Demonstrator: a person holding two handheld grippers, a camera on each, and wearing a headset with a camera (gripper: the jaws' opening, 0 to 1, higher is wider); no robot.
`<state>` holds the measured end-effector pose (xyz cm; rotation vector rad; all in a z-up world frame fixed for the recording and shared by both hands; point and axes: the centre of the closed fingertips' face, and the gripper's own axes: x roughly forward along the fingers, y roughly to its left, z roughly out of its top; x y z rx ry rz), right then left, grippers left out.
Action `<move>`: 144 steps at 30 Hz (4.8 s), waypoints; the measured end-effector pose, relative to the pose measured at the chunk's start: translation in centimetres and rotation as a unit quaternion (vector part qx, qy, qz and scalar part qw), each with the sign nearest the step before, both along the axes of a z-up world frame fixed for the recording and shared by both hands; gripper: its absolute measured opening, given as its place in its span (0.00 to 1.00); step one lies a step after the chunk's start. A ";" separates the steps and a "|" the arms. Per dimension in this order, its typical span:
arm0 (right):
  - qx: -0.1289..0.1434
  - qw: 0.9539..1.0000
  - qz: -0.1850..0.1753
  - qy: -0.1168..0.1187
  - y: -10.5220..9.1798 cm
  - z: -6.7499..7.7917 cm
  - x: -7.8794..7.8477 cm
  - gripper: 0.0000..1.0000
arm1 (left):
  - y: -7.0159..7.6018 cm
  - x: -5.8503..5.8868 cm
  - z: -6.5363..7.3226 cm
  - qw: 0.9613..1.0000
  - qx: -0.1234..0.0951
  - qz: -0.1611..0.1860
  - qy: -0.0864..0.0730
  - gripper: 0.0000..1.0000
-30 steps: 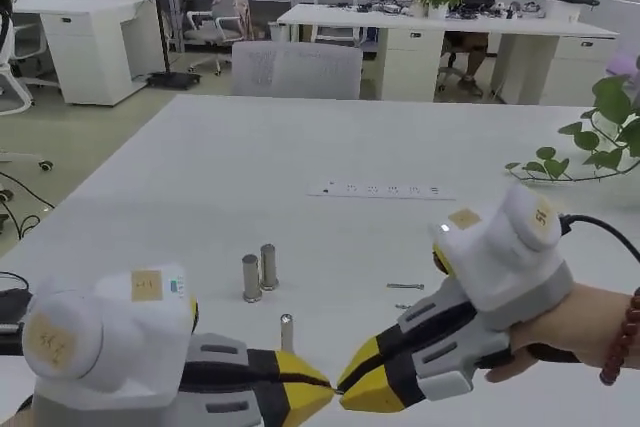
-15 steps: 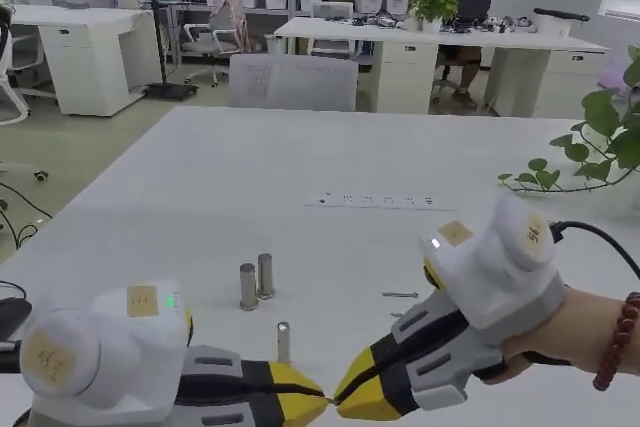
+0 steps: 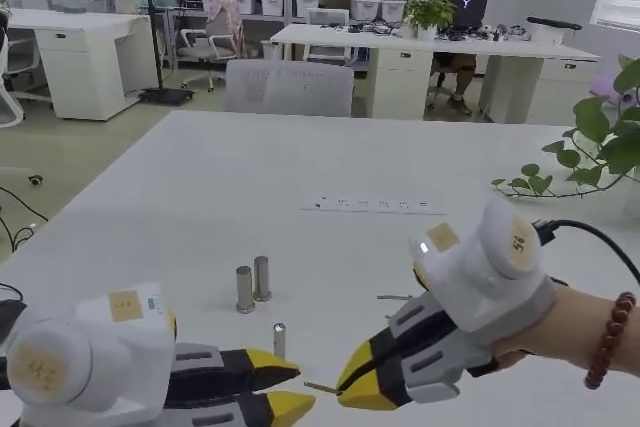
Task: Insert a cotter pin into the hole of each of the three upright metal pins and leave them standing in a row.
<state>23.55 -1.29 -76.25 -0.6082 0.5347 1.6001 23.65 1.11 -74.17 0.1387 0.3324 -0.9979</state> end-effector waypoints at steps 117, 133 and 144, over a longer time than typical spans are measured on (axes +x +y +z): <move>-0.139 0.985 -0.010 -0.099 3.7 -5.5 11.3 0.04 | 3.8 11.6 -9.0 0.985 0.050 0.149 0.075 0.08; -0.139 0.986 -0.027 -0.086 4.5 -5.3 10.9 0.04 | 3.6 11.4 -9.0 0.981 0.043 0.171 0.077 0.07; -0.133 0.987 -0.034 -0.078 5.0 -5.2 10.8 0.04 | 3.6 11.3 -9.3 0.980 0.039 0.178 0.083 0.07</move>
